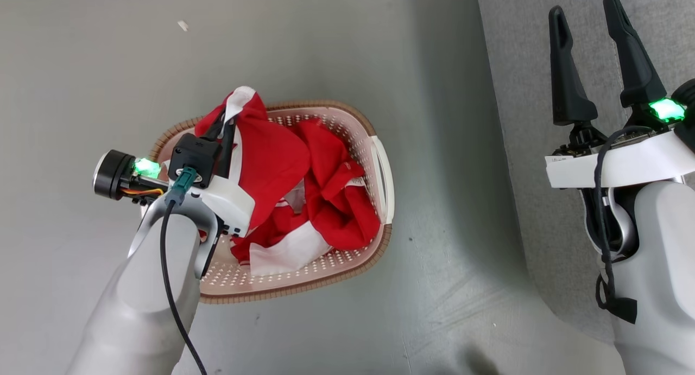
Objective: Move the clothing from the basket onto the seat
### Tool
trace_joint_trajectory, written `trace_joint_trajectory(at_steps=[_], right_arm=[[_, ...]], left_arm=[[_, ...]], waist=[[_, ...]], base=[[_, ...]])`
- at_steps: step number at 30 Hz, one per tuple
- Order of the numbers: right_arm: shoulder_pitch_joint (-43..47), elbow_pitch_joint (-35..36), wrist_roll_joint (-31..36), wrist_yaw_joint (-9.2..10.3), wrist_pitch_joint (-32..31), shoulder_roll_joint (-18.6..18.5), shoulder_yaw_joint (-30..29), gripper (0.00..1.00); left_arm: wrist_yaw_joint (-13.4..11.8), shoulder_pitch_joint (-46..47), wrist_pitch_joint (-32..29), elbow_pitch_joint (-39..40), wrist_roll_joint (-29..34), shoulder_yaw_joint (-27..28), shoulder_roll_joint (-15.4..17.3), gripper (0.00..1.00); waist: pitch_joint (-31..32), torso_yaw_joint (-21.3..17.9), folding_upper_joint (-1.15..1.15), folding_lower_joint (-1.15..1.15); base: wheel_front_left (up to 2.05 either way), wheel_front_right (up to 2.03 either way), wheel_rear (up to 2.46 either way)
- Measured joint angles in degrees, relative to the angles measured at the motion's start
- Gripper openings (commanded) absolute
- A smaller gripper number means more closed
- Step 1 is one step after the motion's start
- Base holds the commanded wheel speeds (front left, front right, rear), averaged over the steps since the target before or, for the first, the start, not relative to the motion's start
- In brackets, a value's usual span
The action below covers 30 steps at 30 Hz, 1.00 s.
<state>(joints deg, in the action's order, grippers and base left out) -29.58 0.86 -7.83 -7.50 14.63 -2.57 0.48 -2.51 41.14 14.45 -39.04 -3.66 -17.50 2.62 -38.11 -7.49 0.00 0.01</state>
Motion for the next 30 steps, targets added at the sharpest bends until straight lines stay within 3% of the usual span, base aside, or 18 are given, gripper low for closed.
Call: trace_joint_trajectory(at_steps=[9, 22, 30], right_arm=[[2.42, -1.71, 0.86, 0.00, 0.00, -0.04, -0.53, 1.00], [7.59, -4.94, 3.57, 0.00, 0.00, -0.12, 0.23, 1.00], [11.44, -6.88, 4.41, -0.01, 0.00, -3.01, 3.45, 1.00]], left_arm=[[1.98, -0.67, 0.01, 8.01, -1.56, -0.09, -0.29, 0.00], [7.00, -2.14, -0.12, 12.82, -4.37, -2.41, -0.41, 0.00], [8.32, -1.75, -2.49, 15.77, -5.68, -4.35, -0.47, 0.00]], waist=[[4.71, 1.89, 0.00, 0.00], [14.19, 4.20, 0.00, 0.00], [19.79, 4.69, 0.00, 0.00]], base=[[0.00, 0.00, 0.00], [0.00, 0.00, 0.00], [0.00, 0.00, 0.00]])
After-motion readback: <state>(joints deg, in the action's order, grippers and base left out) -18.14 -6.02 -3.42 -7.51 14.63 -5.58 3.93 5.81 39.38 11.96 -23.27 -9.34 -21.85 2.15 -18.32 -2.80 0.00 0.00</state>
